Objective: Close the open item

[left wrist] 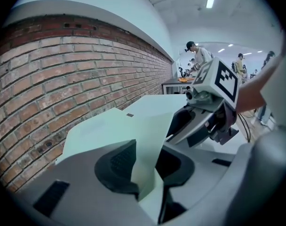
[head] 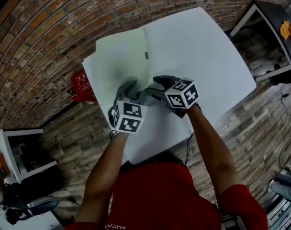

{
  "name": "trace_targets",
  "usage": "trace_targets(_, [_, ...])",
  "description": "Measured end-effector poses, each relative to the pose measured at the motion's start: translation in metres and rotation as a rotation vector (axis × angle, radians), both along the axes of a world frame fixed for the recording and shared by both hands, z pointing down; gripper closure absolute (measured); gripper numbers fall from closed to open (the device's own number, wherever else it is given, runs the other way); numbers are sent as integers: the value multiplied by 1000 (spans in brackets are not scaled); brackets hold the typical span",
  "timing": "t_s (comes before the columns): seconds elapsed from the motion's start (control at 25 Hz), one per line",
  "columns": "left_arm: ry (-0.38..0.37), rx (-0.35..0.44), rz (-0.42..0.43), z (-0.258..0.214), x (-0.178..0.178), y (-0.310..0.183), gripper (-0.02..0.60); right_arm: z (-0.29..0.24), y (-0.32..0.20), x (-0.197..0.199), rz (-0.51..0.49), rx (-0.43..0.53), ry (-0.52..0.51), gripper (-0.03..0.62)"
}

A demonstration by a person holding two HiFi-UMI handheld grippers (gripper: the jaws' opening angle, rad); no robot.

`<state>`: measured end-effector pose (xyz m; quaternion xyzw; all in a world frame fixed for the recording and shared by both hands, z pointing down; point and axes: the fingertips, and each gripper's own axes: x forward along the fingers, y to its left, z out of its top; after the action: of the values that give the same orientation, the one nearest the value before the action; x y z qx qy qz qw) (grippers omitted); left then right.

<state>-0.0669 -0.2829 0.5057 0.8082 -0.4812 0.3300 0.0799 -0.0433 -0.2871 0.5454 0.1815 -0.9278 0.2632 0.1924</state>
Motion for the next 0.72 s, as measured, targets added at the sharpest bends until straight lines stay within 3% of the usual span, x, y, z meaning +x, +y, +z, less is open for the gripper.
trace_targets(0.52, [-29,-100,14,17,4,-6,469,0,-5,3,-84,34,-16,352])
trace_targets(0.72, [-52,-107,25,19,6,-8,468,-12,-7,12,-110,-29,-125,352])
